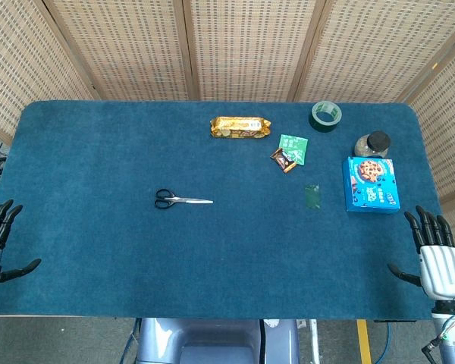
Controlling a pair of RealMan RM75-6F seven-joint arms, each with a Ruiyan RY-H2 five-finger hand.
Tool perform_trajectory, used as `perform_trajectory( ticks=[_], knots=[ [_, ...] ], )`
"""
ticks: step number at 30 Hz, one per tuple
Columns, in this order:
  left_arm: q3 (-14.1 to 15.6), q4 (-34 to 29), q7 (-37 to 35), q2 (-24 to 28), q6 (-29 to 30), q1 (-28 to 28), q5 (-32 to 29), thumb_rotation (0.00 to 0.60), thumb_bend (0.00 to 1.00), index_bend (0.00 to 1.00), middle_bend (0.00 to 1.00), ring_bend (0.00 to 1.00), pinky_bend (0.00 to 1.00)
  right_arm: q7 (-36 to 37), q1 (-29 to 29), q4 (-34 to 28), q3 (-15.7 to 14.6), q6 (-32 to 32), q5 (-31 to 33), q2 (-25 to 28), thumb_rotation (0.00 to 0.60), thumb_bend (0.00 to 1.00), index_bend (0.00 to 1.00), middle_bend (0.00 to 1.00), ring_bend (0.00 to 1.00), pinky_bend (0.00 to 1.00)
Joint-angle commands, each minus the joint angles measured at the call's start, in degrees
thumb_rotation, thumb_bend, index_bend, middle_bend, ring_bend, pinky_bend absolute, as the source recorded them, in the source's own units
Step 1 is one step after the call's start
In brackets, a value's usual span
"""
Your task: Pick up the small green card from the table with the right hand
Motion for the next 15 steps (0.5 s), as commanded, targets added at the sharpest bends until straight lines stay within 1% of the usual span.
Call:
perform_trajectory(
  ticks=[1, 4, 7, 10, 14, 15],
  knots=[
    [0.08, 0.15, -0.40, 0.15, 0.16, 0.11, 0.24, 0.600, 0.00, 0.00, 0.00, 0.00, 0.00, -0.05, -0.15, 0.04, 0.24, 0.16, -0.49, -0.20, 0.600, 0.00, 0.00, 0.00, 0.00, 0.00],
    [0.00, 0.38, -0.86, 0.15, 0.33, 0.19, 0.30, 0.600, 0.00, 0.00, 0.00, 0.00, 0.00, 0.30, 0.40, 0.54, 0.60, -0.73, -1.12, -0.72, 0.600, 0.00, 0.00, 0.00, 0.00, 0.00],
    [-0.14, 0.71, -1.21, 0.01, 0.20, 0.05, 0.34, 0.600, 0.00, 0.00, 0.00, 0.00, 0.00, 1.09, 2.09, 1.44, 1.41, -2.90, -1.56, -1.54, 0.600, 0.00, 0.03, 0.00, 0.00, 0.00],
    [-0.19, 1.15, -1.29, -0.26, -0.13, -0.25, 0.55, 0.600, 0.00, 0.00, 0.00, 0.00, 0.00, 0.82, 4.63, 2.91, 2.30, -6.07, -2.04, -2.35, 0.600, 0.00, 0.08, 0.00, 0.00, 0.00],
    [-0.24, 1.56, -1.07, -0.65, -0.60, -0.63, 0.72, 0.600, 0.00, 0.00, 0.00, 0.00, 0.00, -0.83, 9.30, 5.66, 4.34, -11.08, -2.28, -4.19, 0.600, 0.02, 0.14, 0.00, 0.00, 0.00],
    [-0.26, 1.59, -0.97, -0.74, -0.74, -0.74, 0.73, 0.600, 0.00, 0.00, 0.00, 0.00, 0.00, -1.30, 11.17, 6.52, 5.03, -13.21, -2.29, -4.94, 0.600, 0.03, 0.15, 0.00, 0.00, 0.00]
  ],
)
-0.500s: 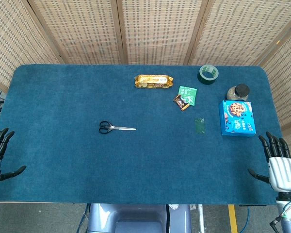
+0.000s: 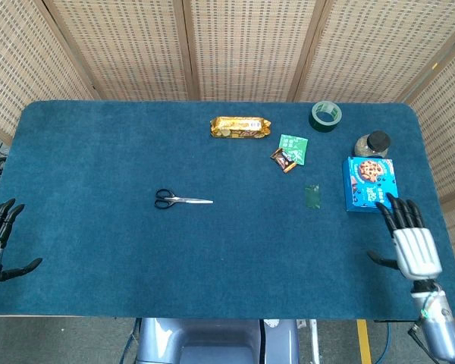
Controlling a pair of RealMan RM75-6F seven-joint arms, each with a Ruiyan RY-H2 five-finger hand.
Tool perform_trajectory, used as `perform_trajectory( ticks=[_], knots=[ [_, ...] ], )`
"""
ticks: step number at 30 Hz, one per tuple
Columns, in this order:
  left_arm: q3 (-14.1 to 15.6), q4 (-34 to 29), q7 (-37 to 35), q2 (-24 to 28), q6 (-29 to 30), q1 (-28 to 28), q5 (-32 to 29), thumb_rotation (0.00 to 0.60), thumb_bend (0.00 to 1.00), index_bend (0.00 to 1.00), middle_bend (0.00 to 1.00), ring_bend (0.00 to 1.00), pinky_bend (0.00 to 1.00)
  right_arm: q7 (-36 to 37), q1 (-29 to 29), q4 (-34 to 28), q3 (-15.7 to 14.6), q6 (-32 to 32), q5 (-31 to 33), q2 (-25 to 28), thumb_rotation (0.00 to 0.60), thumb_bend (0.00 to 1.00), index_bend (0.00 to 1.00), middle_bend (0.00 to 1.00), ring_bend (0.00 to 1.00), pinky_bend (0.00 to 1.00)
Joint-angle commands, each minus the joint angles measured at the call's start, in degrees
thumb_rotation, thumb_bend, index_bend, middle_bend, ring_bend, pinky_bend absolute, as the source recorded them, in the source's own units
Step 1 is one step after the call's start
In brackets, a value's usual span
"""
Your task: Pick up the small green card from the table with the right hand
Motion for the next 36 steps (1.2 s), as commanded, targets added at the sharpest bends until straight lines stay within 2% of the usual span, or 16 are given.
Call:
perform_trajectory(
  ticks=[1, 8, 11, 19, 25, 30, 36],
  knots=[
    [-0.05, 0.03, 0.09, -0.17, -0.22, -0.18, 0.04, 0.600, 0.00, 0.00, 0.00, 0.00, 0.00, -1.71, 5.83, 3.17, 2.54, -6.47, -0.21, -2.61, 0.600, 0.03, 0.16, 0.00, 0.00, 0.00],
    [-0.41, -0.02, 0.82, -0.58, -0.52, -0.41, -0.41, 0.600, 0.00, 0.00, 0.00, 0.00, 0.00, -5.97, 13.50, 6.61, 5.14, -15.18, 1.17, -6.66, 0.600, 0.08, 0.26, 0.00, 0.00, 0.00],
    [-0.43, 0.21, 1.16, -0.83, -1.02, -0.58, -0.66, 0.600, 0.00, 0.00, 0.00, 0.00, 0.00, -9.07, 16.32, 10.03, 6.02, -18.32, 2.61, -9.60, 0.600, 0.10, 0.29, 0.00, 0.00, 0.00],
    [-0.54, 0.47, 1.99, -1.25, -2.53, -1.11, -1.48, 0.600, 0.00, 0.00, 0.00, 0.00, 0.00, -14.43, 21.36, 18.95, 6.68, -24.74, 5.72, -16.15, 0.600, 0.18, 0.30, 0.00, 0.00, 0.00],
    [-0.60, 0.39, 2.21, -1.29, -3.11, -1.35, -1.78, 0.600, 0.00, 0.00, 0.00, 0.00, 0.00, -15.70, 23.37, 25.06, 6.38, -26.81, 6.90, -20.25, 0.600, 0.26, 0.32, 0.00, 0.00, 0.00],
    [-0.50, 0.38, 2.60, -1.44, -3.66, -1.60, -1.81, 0.600, 0.00, 0.00, 0.00, 0.00, 0.00, -15.40, 24.59, 29.93, 6.12, -27.21, 7.09, -23.46, 0.600, 0.26, 0.33, 0.00, 0.00, 0.00],
    [-0.62, 0.50, 2.80, -1.57, -4.16, -1.74, -2.33, 0.600, 0.00, 0.00, 0.00, 0.00, 0.00, -14.70, 25.31, 32.35, 5.32, -27.86, 6.74, -25.14, 0.600, 0.26, 0.33, 0.00, 0.00, 0.00]
  ],
)
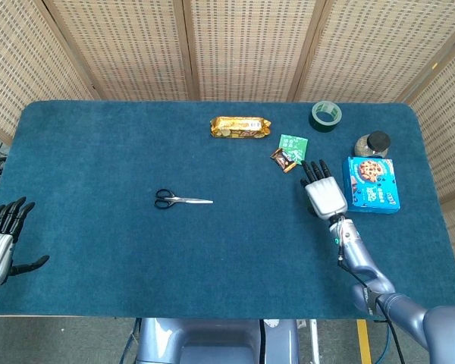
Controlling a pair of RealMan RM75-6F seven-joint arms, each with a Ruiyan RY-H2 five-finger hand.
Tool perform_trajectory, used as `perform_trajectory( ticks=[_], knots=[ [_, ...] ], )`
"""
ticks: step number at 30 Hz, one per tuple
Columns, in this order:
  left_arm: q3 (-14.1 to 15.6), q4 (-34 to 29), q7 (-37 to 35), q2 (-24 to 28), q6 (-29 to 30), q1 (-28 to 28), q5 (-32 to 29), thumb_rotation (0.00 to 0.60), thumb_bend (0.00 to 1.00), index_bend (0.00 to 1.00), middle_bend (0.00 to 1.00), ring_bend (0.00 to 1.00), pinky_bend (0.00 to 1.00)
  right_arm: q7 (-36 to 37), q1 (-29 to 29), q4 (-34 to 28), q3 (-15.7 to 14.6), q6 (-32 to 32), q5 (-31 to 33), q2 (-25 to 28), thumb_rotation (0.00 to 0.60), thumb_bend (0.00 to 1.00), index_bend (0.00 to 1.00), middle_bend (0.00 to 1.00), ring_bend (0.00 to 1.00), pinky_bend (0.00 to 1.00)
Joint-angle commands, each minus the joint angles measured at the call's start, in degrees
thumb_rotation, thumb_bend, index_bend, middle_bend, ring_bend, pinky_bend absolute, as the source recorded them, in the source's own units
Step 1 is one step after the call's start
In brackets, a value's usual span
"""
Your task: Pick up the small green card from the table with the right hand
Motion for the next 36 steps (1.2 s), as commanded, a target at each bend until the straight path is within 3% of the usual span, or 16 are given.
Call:
perform_trajectory(
  ticks=[1, 13, 36],
  knots=[
    [-0.07, 0.07, 0.05, -0.05, -0.19, -0.07, -0.20, 0.600, 0.00, 0.00, 0.00, 0.00, 0.00, 0.46, 0.27, 0.68, -0.48, -0.15, -0.23, -0.65, 0.600, 0.26, 0.33, 0.00, 0.00, 0.00],
    [-0.04, 0.28, 0.09, -0.21, -0.58, -0.28, -0.29, 0.600, 0.00, 0.00, 0.00, 0.00, 0.00, 0.94, 0.46, 4.51, -2.34, 0.38, -1.44, -3.50, 0.600, 0.26, 0.33, 0.00, 0.00, 0.00],
    [-0.05, 0.38, 0.19, -0.34, -1.18, -0.54, -0.67, 0.600, 0.00, 0.00, 0.00, 0.00, 0.00, -0.32, 2.37, 11.96, -2.86, -2.22, -1.05, -7.34, 0.600, 0.26, 0.33, 0.00, 0.00, 0.00]
  ],
)
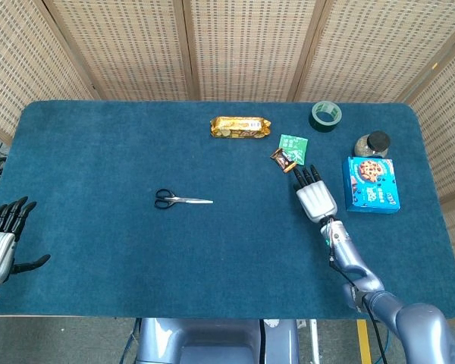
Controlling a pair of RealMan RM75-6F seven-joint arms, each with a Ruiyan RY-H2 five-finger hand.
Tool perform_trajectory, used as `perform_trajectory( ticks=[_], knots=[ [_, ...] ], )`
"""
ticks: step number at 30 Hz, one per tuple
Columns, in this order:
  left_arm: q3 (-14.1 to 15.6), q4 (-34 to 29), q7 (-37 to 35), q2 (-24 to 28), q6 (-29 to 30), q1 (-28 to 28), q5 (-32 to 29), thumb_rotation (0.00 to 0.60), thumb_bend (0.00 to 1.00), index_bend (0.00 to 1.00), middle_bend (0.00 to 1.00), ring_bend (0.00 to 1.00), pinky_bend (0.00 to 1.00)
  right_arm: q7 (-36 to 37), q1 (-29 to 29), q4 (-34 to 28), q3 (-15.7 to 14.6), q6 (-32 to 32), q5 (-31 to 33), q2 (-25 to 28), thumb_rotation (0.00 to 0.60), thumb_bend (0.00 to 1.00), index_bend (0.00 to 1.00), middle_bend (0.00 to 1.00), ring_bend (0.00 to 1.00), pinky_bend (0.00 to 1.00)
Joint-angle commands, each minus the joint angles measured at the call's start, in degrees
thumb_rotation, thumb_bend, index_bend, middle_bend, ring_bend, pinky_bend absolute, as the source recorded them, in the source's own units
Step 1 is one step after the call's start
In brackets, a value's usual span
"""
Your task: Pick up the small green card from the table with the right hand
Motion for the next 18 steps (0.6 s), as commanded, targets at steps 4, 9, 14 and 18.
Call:
perform_trajectory(
  ticks=[4, 9, 14, 18],
  knots=[
    [0.09, 0.05, 0.02, -0.02, -0.05, 0.00, 0.05, 0.600, 0.00, 0.00, 0.00, 0.00, 0.00, -0.58, 0.54, 2.05, 0.43, -1.02, 0.75, -0.94, 0.600, 0.26, 0.33, 0.00, 0.00, 0.00],
    [0.08, 0.04, 0.09, -0.07, -0.03, -0.05, 0.09, 0.600, 0.00, 0.00, 0.00, 0.00, 0.00, -0.98, 0.99, 4.15, 1.20, -0.50, 1.25, -1.55, 0.600, 0.26, 0.33, 0.00, 0.00, 0.02],
    [0.11, 0.01, 0.13, -0.09, -0.11, -0.07, 0.06, 0.600, 0.00, 0.00, 0.00, 0.00, 0.00, -1.87, 1.90, 7.22, 2.90, 0.51, 2.34, -2.01, 0.600, 0.26, 0.33, 0.00, 0.00, 0.02],
    [0.08, -0.05, 0.05, -0.03, 0.00, -0.05, 0.04, 0.600, 0.00, 0.00, 0.00, 0.00, 0.00, -0.71, 2.15, 7.44, 4.05, 2.13, 2.83, -1.19, 0.600, 0.26, 0.33, 0.01, 0.00, 0.02]
  ],
)
